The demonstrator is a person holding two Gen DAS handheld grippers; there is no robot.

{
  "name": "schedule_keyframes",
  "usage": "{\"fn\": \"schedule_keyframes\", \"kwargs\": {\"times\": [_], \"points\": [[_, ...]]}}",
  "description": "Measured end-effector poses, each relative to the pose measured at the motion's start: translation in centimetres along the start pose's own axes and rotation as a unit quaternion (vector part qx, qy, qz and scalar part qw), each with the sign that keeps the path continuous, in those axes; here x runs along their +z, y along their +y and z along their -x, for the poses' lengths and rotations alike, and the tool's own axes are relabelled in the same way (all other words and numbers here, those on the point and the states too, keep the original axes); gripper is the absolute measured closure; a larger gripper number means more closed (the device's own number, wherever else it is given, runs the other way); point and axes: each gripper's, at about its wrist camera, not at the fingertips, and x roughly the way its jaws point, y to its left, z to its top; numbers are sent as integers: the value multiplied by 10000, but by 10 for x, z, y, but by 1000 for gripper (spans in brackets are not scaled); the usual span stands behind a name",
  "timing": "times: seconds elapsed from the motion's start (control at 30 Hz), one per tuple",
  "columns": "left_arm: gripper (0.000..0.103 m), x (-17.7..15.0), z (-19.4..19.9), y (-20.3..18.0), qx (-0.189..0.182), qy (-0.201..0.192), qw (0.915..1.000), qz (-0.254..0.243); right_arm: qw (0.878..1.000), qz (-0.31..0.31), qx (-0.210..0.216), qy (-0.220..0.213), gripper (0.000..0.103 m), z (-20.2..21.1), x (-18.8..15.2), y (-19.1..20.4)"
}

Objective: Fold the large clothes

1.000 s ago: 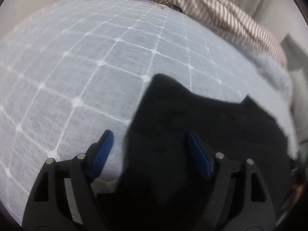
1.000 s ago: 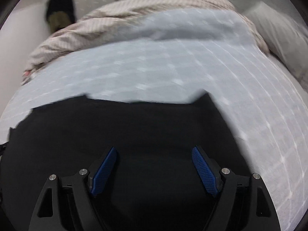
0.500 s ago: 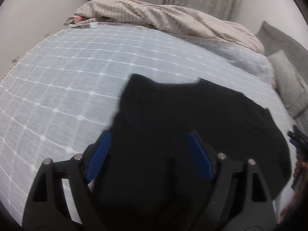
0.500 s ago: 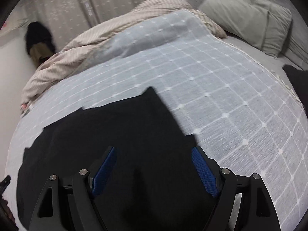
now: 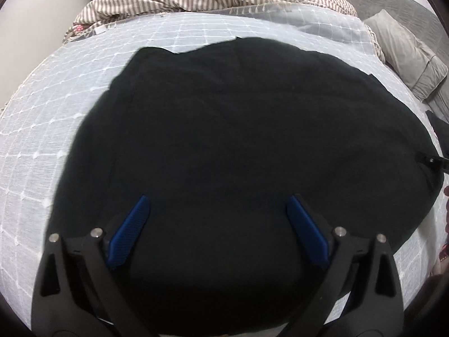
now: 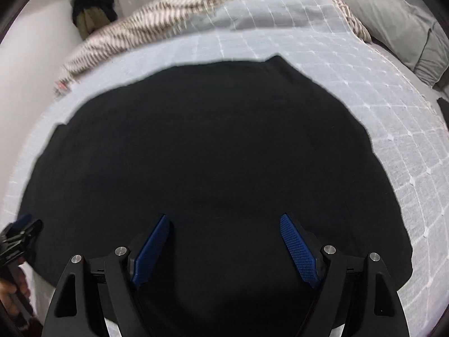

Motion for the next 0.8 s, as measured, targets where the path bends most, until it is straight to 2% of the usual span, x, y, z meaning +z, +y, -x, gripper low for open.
{"fn": "schedule_keyframes", "kwargs": {"times": [0.03, 0.1, 0.23, 0.33, 0.47, 0.67, 0.8], "points": [[5, -2, 3, 6, 129, -24, 9999, 29, 9999, -22, -106, -42, 20, 4, -1, -7], [5, -9, 10, 15, 348, -69, 9994, 38, 9979, 103, -616, -141, 20, 9, -7, -16], [5, -20, 30, 38, 676, -135, 9975, 182, 9972, 269, -656, -243, 20, 19, -17, -14], [5, -31, 47, 66, 233, -164, 9967, 762, 9951, 311, -806, -488, 20, 33, -21, -5], [4, -46, 55, 84, -153, 2, 9925, 1214, 9942, 265, -540, -896, 20, 49, -20, 3], [4, -68, 53, 102, -781, 301, 9794, 1839, 9951, -113, -272, -939, 20, 50, -18, 2], [4, -81, 36, 108, -1457, 861, 9537, 2487, 9963, -200, -213, -803, 20, 44, -16, 2]]}}
